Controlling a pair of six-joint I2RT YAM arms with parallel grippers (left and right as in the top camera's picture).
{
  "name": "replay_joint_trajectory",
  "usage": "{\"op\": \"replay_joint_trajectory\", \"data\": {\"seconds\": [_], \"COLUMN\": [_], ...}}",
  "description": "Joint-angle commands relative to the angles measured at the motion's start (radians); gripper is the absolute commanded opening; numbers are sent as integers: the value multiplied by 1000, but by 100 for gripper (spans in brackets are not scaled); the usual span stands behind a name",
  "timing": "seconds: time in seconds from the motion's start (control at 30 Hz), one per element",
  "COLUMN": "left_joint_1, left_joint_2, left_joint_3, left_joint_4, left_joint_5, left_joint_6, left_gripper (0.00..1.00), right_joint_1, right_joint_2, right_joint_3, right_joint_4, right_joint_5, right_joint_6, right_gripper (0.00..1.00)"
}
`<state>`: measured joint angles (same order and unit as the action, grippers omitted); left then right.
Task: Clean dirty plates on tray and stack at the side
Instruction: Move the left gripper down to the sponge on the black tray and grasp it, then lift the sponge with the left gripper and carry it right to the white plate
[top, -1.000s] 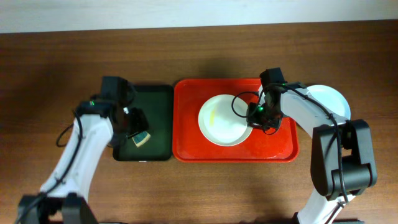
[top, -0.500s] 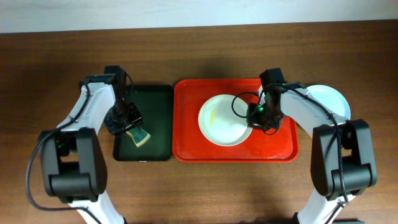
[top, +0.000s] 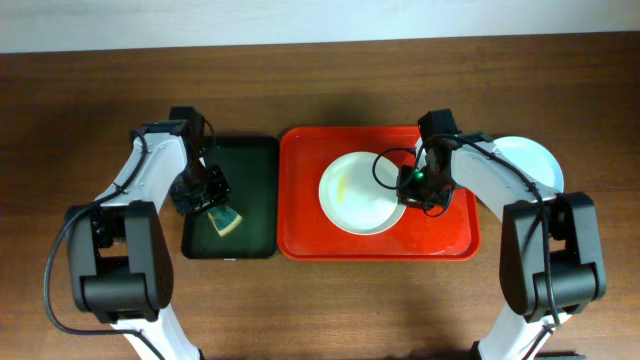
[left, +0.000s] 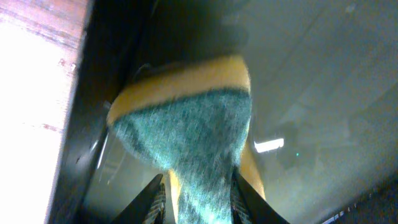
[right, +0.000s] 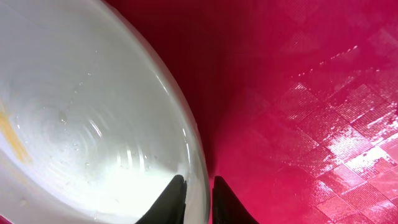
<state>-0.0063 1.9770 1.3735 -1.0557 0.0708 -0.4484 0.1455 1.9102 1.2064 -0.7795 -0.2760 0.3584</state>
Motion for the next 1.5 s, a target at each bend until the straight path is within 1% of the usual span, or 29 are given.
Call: {"op": "replay_joint_trajectory", "data": {"seconds": [0.0, 0.03, 0.07, 0.1, 0.17, 0.2, 0.23, 0.3, 0.33, 0.37, 0.4, 0.43, 0.57, 0.6, 0.63, 0.67, 0.7, 0.8, 0.87, 0.9, 0.93, 1.0, 1.03, 1.1, 1.13, 1.27, 1.47], "left_joint_1": [-11, -11, -11, -11, -11, -11, -11, -10, -10, -10, -10, -11, -13, -14, -17, -23, -30, -72, -108, -129, -144, -172, -179, -189, -191, -192, -192], "left_joint_2": [3, 3, 3, 3, 3, 3, 3, -4, -12, -26, -50, -84, -225, -249, -278, -285, -285, -283, -283, -282, -281, -281, -281, -281, -281, -281, -281], "left_joint_3": [-58, -69, -69, -69, -69, -69, -69, -59, -50, -40, -31, -26, -26, -26, -26, -26, -26, -38, -46, -47, -47, -47, -47, -47, -47, -48, -67], "left_joint_4": [45, 54, 55, 56, 60, 60, 65, 75, 73, 73, 74, 83, 110, 109, 104, 103, 105, 113, 121, 129, 135, 147, 150, 151, 152, 154, 155], "left_joint_5": [8, 8, 8, 8, 8, 8, 8, 13, 15, 27, 49, 74, 94, 94, 94, 94, 94, 94, 94, 92, 89, 58, 35, 2, 3, 3, 3], "left_joint_6": [19, 20, 20, 20, 20, 21, 40, 85, 93, 110, 138, 175, 299, 332, 380, 391, 391, 426, 476, 497, 508, 522, 522, 522, 522, 522, 521], "left_gripper": [32, 32, 29, 23, 11, 0, 0, 0, 0, 0, 0, 0, 0, 0, 0, 0, 0, 0, 0, 0, 0, 0, 0, 0, 0, 0, 0], "right_joint_1": [-1, -1, -1, -1, -1, -1, -1, -1, -1, -1, -1, 0, 0, 4, 13, 20, 27, 61, 74, 75, 74, 69, 69, 71, 72, 72, 72], "right_joint_2": [-2, -2, -2, -2, -2, -2, -2, -2, -2, -2, -2, -2, -2, -2, -2, -2, -2, -2, -2, -2, -2, -2, -2, -2, -2, -2, -2], "right_joint_3": [16, 17, 17, 17, 17, 17, 17, 17, 17, 17, 17, 17, 17, 17, 17, 17, 17, 17, 17, 17, 17, 17, 17, 17, 17, 17, 17], "right_joint_4": [2, 2, 2, 3, 11, 16, 26, 34, 36, 35, 32, 28, 4, 0, -3, -5, -9, -51, -56, -37, -18, 26, 30, 28, 29, 29, 29], "right_joint_5": [-1, -1, -1, -1, -1, -2, -2, -2, -3, -6, -6, -6, -6, -6, -6, -9, -9, -9, -3, -3, -3, -3, -5, -6, -11, -84, -84], "right_joint_6": [-10, -10, -10, -10, -10, -10, -10, -10, -10, -10, -10, -10, -10, -10, -10, -10, -10, -10, -12, -11, -11, -10, -10, -10, -10, -11, -10], "right_gripper": [17, 17, 17, 18, 24, 27, 29, 30, 29, 25, 21, 20, 22, 19, 10, 5, 4, 5, 11, 19, 24, 26, 24, 6, 4, 4, 4]}}
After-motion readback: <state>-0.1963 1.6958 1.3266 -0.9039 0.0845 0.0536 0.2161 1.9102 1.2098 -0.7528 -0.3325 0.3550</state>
